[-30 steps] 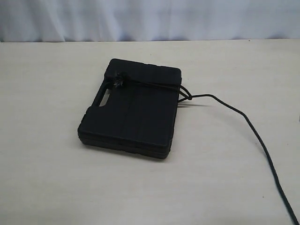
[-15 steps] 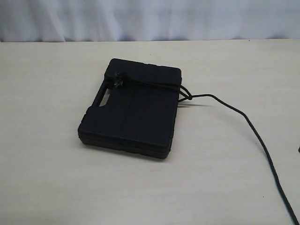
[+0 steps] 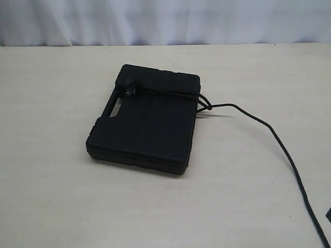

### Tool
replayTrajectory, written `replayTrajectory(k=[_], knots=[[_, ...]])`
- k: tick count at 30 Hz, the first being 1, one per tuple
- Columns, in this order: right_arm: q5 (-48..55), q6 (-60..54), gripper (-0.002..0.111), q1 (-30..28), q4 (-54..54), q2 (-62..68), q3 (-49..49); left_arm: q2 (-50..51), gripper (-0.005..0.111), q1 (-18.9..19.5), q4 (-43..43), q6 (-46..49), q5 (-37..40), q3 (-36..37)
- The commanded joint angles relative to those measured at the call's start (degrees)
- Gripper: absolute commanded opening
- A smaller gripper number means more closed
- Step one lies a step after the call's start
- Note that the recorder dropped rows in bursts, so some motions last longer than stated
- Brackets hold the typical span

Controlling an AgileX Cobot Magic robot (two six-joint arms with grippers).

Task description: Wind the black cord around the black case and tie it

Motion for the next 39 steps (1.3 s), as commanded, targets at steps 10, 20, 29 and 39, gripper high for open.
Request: replayTrajectory(k=[10, 20, 29, 39], knots=[[13.8, -0.1, 0.004, -10.7, 2.6, -8.5, 0.4, -14.1, 0.0, 7.4, -1.3, -1.4, 13.0, 8.1], [14.1, -0.1, 0.004, -6.4, 2.6, -8.5, 0.4, -14.1, 0.0, 8.9, 2.8, -1.4, 13.0, 8.1], [14.1, -0.1, 0.004, -6.3, 2.6, -8.5, 0.4, -14.1, 0.0, 8.9, 2.8, -1.4, 13.0, 8.1], [14.1, -0.1, 0.004, -6.3, 2.6, -8.5, 0.4, -14.1, 0.0, 8.9, 2.8, -1.4, 13.0, 8.1]])
